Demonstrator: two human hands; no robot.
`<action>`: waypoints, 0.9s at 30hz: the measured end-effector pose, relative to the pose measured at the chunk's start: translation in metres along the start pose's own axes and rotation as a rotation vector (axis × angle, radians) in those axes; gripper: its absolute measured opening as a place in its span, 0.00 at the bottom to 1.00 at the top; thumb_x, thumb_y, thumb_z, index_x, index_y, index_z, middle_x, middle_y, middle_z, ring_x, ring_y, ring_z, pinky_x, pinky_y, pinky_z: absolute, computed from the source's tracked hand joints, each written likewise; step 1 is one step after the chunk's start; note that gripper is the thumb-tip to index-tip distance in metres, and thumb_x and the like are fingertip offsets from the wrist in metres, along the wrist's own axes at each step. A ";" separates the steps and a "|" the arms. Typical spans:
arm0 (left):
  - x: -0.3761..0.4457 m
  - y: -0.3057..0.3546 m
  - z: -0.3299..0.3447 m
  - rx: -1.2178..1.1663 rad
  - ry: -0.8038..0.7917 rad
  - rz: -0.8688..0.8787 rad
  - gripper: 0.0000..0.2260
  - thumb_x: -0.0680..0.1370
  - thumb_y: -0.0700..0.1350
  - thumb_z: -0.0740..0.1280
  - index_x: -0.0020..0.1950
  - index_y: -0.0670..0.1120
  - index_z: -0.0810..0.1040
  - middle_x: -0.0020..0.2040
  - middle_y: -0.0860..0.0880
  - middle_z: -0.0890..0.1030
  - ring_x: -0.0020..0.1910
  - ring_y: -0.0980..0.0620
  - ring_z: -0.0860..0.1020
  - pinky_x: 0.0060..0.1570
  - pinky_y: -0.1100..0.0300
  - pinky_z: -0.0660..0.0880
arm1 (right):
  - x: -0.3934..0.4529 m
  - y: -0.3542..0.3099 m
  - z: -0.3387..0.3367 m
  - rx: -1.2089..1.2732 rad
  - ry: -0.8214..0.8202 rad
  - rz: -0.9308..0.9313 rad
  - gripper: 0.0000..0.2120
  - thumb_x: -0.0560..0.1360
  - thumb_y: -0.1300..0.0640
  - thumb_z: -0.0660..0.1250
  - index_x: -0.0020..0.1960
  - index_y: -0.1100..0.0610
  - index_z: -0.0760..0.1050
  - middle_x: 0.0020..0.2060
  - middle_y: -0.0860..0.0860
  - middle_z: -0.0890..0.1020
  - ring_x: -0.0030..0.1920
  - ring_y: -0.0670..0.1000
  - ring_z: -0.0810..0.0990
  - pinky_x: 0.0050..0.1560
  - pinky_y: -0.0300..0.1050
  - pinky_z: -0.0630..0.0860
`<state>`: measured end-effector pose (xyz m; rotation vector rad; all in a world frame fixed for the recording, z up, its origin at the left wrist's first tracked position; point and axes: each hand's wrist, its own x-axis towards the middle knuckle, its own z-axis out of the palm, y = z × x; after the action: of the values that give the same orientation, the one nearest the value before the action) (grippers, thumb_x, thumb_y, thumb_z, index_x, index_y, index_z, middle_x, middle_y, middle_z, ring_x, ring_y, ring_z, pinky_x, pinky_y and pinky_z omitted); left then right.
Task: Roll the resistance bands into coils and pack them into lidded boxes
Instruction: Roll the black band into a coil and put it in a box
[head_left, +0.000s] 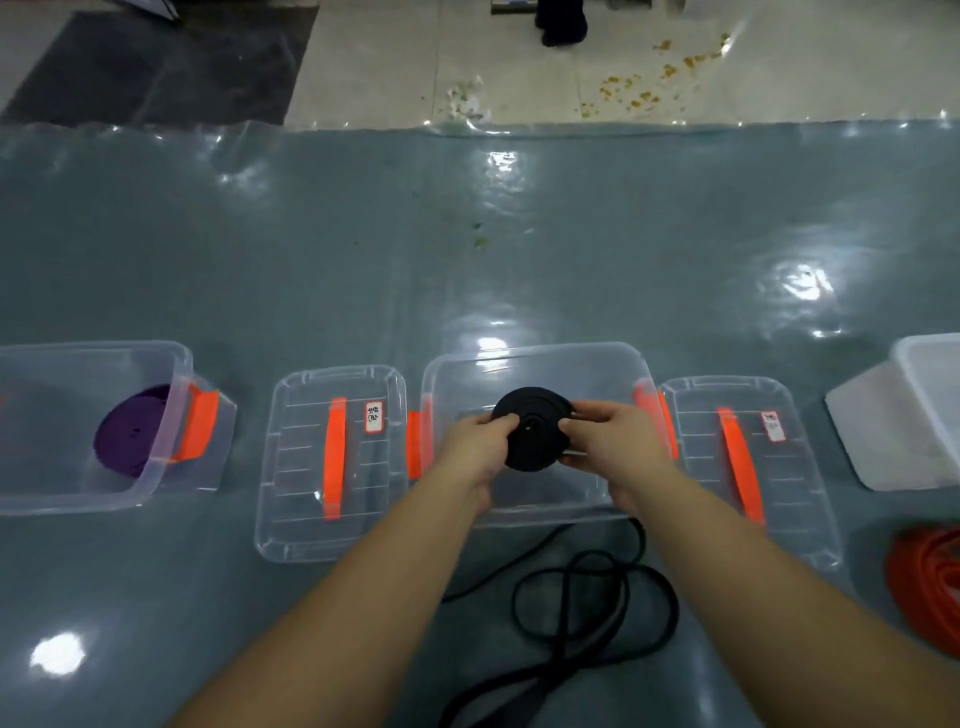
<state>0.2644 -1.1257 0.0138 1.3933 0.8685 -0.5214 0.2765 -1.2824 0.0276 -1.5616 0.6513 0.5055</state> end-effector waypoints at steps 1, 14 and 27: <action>0.010 -0.002 0.001 0.064 0.022 -0.008 0.13 0.82 0.46 0.69 0.64 0.43 0.82 0.56 0.45 0.85 0.55 0.47 0.82 0.60 0.52 0.78 | 0.011 0.003 0.002 -0.025 -0.005 0.026 0.11 0.79 0.70 0.69 0.59 0.60 0.82 0.48 0.56 0.86 0.44 0.56 0.86 0.37 0.45 0.83; 0.071 -0.018 0.014 0.355 0.181 0.006 0.11 0.80 0.43 0.70 0.62 0.46 0.80 0.55 0.46 0.83 0.49 0.46 0.80 0.46 0.57 0.73 | 0.096 0.041 0.019 -0.307 0.036 0.104 0.17 0.65 0.67 0.71 0.31 0.45 0.84 0.41 0.55 0.88 0.47 0.61 0.87 0.49 0.62 0.86; 0.084 -0.024 0.018 0.498 0.250 0.026 0.11 0.80 0.46 0.71 0.61 0.46 0.77 0.55 0.46 0.81 0.48 0.48 0.77 0.48 0.59 0.70 | 0.110 0.049 0.019 -0.268 0.043 0.126 0.18 0.71 0.71 0.69 0.46 0.50 0.88 0.41 0.53 0.88 0.46 0.58 0.88 0.53 0.58 0.86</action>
<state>0.3001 -1.1325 -0.0677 1.9532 0.9574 -0.5751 0.3264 -1.2769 -0.0833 -1.7943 0.7411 0.6778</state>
